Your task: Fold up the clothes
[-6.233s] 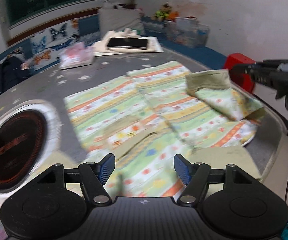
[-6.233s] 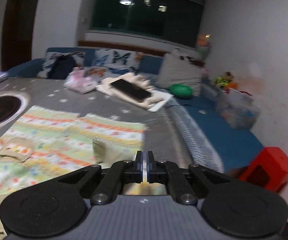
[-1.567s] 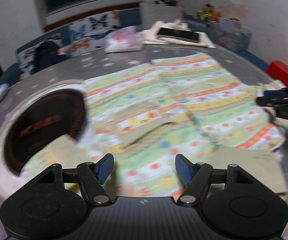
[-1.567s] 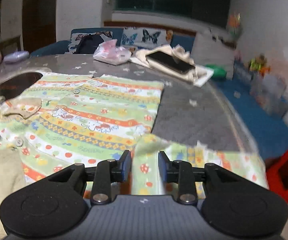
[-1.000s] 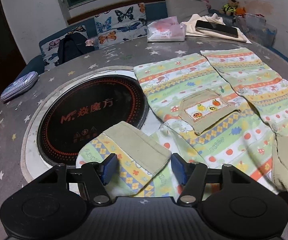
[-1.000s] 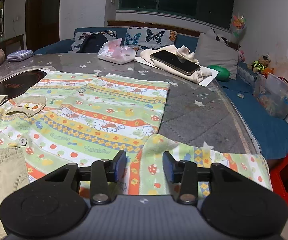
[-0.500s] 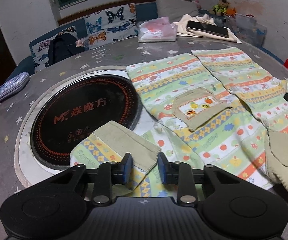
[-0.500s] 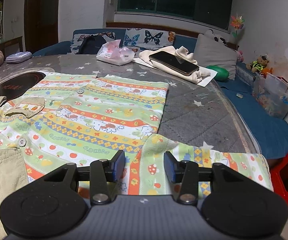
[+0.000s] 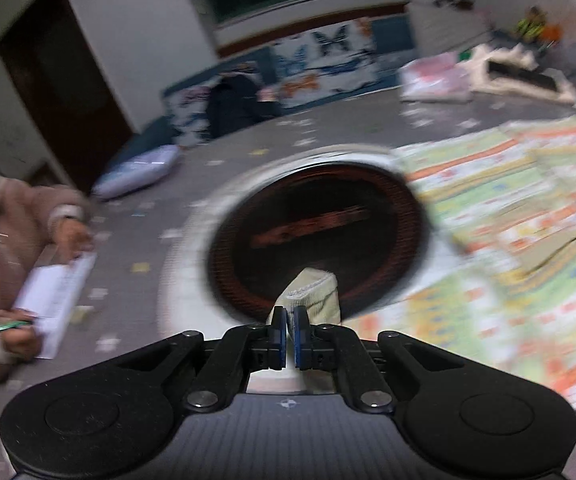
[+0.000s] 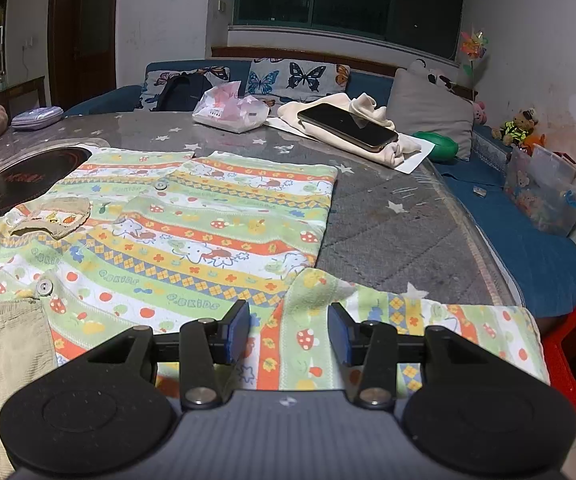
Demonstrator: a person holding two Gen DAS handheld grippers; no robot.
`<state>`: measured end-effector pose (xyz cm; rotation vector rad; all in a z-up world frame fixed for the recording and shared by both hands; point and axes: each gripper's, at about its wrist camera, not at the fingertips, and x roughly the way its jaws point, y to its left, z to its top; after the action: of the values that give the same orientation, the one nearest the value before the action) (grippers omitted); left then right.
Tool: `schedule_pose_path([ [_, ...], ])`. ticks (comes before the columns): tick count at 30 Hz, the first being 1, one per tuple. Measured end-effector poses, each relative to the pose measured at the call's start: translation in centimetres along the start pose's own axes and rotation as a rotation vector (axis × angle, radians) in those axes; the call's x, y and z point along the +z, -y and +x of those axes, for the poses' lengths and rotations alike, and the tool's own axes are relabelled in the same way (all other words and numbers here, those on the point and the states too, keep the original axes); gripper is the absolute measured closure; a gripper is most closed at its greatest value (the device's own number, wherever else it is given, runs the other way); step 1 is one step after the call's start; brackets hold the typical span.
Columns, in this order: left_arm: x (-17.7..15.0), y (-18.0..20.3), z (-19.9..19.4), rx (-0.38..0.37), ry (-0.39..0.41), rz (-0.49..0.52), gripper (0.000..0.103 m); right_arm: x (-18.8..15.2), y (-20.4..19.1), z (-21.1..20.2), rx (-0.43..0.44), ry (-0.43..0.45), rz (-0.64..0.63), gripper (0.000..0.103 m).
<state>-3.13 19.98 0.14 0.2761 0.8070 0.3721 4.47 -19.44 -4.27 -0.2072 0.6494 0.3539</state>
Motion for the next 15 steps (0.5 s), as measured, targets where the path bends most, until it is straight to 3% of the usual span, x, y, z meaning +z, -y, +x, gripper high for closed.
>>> schedule_pose_path([
  [7, -0.9, -1.8, 1.3, 0.139, -0.056, 0.02, 0.093, 0.0, 0.0, 0.0, 0.001, 0.0, 0.001, 0.059],
  [12, -0.4, -1.6, 0.2, 0.115, -0.035, 0.005, 0.091, 0.0, -0.1, 0.0, -0.002, -0.001, 0.0, 0.057],
  [15, 0.0, -0.5, -0.1, 0.084, -0.017, 0.026, 0.084, 0.1, -0.3, 0.0, -0.004, -0.002, -0.005, 0.056],
])
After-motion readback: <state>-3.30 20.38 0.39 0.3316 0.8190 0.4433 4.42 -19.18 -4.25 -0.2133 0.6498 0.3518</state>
